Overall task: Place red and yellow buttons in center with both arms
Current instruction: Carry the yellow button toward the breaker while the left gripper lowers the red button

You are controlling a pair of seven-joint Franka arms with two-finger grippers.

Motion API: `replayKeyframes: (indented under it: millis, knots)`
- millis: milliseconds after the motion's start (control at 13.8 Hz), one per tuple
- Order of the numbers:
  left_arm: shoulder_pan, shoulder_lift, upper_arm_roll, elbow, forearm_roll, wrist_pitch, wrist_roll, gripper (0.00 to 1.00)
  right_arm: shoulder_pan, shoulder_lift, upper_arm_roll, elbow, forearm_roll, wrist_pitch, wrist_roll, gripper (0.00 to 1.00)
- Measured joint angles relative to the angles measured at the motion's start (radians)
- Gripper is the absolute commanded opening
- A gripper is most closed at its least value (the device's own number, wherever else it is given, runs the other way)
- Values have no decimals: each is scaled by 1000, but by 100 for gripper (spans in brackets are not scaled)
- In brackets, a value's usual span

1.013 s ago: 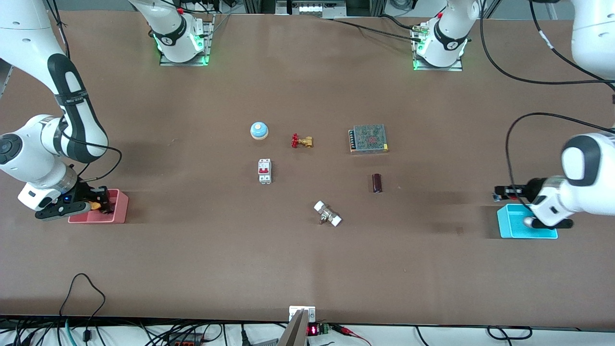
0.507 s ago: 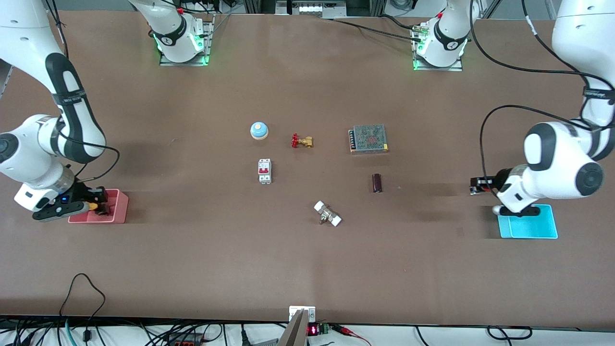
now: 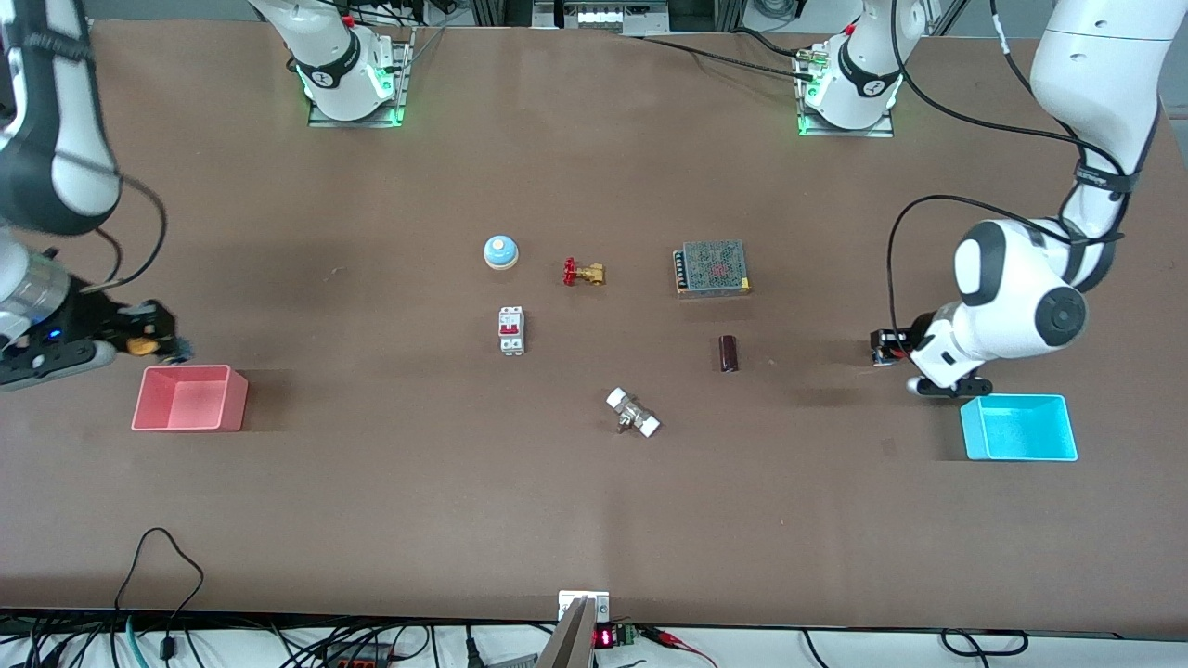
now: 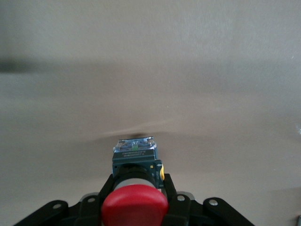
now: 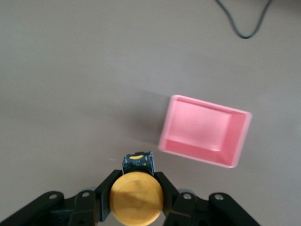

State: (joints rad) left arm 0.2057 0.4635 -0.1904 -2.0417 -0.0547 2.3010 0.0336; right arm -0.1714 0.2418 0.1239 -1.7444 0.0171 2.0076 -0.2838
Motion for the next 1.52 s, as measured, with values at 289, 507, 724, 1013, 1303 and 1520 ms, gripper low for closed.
replayKeyframes:
  millis: [289, 507, 724, 1013, 1303, 1520]
  knots:
    - [2, -13, -2, -54, 0, 47, -9, 59, 168, 45, 62, -120, -26, 219, 343, 30]
    - [2, -13, -2, -61, 0, 61, -11, 100, 234, 120, 62, -195, -139, 382, 497, 30]
    - [3, -32, -3, -59, 0, 65, -12, 100, 253, 174, 62, -197, -183, 415, 561, 30]
    - [3, -101, -3, -11, 0, 9, -14, 100, 257, 226, 61, -197, -203, 472, 565, 31]
    - [4, -134, -3, 128, 0, -162, -16, 100, 257, 270, 59, -197, -216, 527, 565, 32]
    - [9, -153, -3, 248, 0, -298, -16, 100, 257, 275, 59, -197, -216, 533, 565, 37]
